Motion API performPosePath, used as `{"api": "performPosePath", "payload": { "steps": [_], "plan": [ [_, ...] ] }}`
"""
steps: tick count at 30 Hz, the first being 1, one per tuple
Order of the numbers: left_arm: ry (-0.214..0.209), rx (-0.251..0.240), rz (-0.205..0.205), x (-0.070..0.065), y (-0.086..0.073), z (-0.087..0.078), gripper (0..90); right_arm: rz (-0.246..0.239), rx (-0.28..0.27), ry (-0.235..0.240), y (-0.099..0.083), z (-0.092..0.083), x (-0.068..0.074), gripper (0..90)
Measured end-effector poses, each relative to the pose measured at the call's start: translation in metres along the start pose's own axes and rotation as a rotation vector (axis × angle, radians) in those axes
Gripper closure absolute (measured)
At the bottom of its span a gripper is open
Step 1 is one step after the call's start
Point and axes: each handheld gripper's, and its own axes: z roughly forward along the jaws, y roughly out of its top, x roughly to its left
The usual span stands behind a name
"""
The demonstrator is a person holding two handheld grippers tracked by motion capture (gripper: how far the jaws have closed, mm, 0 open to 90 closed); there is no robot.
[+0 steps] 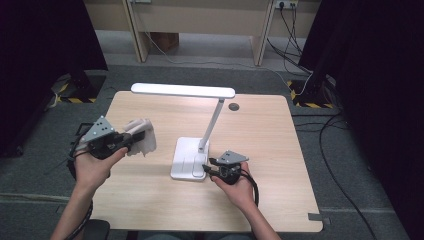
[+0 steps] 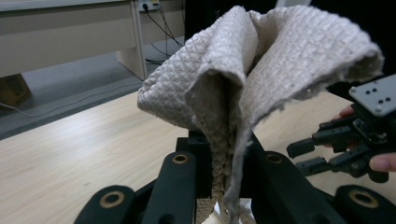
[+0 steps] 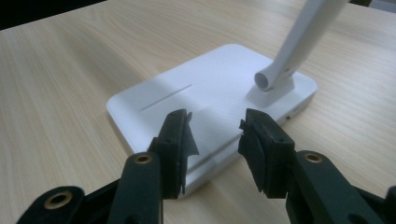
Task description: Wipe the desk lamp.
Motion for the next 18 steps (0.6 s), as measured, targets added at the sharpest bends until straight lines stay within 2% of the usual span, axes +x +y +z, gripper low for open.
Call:
{"api": "performPosePath", "payload": {
  "steps": [6, 12, 18],
  "plan": [
    [0.037, -0.019, 0.013, 0.013, 0.02, -0.011, 82.0, -0.012, 0.018, 0.029, 0.003, 0.018, 0.004, 60.4],
    [0.089, -0.059, 0.03, 0.027, 0.048, -0.024, 82.0, -0.009, 0.036, 0.037, 0.0, 0.027, 0.007, 60.3],
    [0.123, -0.068, 0.041, 0.039, 0.067, -0.029, 82.0, -0.02, 0.038, 0.044, 0.0, 0.032, 0.007, 60.0]
  ]
}}
